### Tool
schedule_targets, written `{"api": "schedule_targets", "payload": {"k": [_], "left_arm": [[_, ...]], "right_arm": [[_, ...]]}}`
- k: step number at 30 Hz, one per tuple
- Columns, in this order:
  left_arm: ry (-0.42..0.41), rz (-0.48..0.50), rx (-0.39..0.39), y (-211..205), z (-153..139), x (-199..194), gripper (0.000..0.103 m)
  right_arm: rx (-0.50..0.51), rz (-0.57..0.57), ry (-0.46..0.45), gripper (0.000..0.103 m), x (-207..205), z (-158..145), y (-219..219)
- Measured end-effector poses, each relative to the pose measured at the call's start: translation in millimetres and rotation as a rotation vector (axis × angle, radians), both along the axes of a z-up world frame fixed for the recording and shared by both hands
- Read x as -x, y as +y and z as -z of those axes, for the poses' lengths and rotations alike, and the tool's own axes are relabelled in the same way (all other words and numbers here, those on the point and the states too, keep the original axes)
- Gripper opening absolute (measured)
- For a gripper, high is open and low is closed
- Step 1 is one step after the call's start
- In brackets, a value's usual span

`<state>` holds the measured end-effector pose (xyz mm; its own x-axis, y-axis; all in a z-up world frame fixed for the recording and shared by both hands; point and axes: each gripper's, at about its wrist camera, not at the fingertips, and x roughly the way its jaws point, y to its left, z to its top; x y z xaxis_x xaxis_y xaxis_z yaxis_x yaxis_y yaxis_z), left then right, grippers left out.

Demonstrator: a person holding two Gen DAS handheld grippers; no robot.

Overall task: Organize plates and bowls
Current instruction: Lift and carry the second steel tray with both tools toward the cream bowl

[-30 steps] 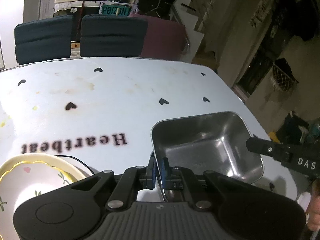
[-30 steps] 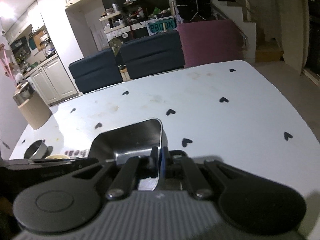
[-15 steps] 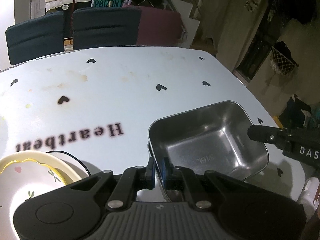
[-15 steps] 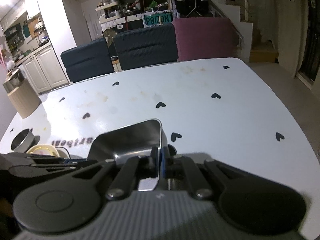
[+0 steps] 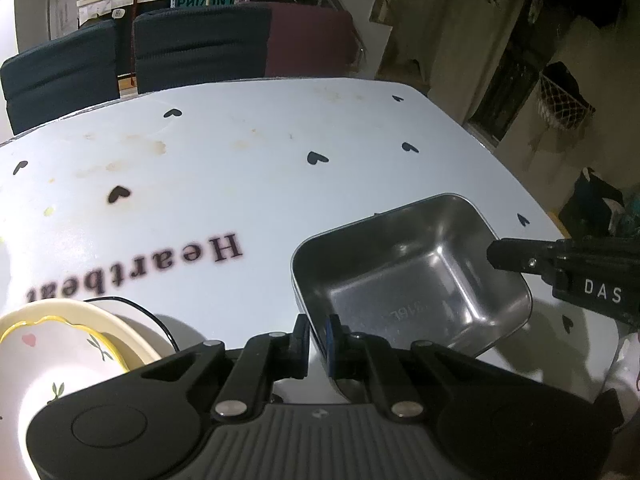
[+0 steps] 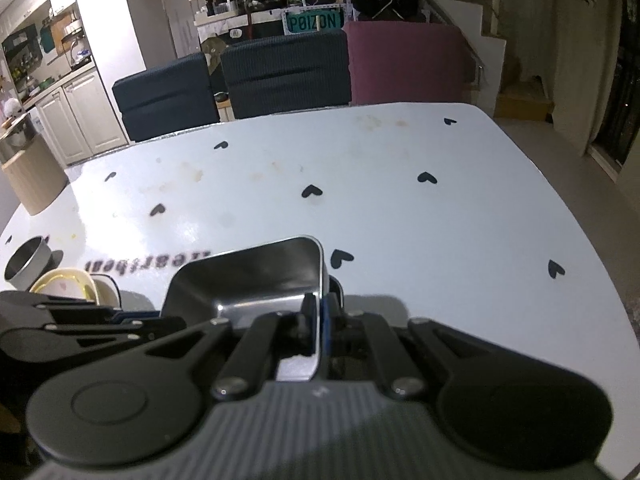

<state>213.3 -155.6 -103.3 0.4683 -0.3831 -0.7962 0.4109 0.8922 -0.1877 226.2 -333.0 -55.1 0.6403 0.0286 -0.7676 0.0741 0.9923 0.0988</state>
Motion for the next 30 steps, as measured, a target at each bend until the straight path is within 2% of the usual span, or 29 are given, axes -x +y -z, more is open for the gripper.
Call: {"api": "schedule_targets", "payload": {"k": [3, 10, 13, 17, 30], "left_arm": [[0.032, -0.006, 0.01, 0.8, 3.7, -1.3, 0.009], [0.026, 0.014, 0.009, 0.1, 3.7, -0.2, 0.014], [0.038, 0.012, -0.017, 0.0, 7.3, -1.0, 0.014], [0.049, 0.012, -0.008, 1.3, 8.3, -1.9, 0.013], [0.082, 0.014, 0.013, 0.9, 10.9, -2.4, 0.013]], "right_arm": [[0.008, -0.004, 0.009, 0.005, -3.4, 2.3, 2.1], [0.011, 0.003, 0.025, 0.004, -10.3, 6.6, -1.2], [0.02, 0.028, 0.033, 0.004, -14.3, 8.0, -7.1], [-0.002, 0.048, 0.047, 0.004, -18.1, 12.2, -14.2], [-0.025, -0.007, 0.1, 0.004, -23.9, 26.5, -9.7]]}}
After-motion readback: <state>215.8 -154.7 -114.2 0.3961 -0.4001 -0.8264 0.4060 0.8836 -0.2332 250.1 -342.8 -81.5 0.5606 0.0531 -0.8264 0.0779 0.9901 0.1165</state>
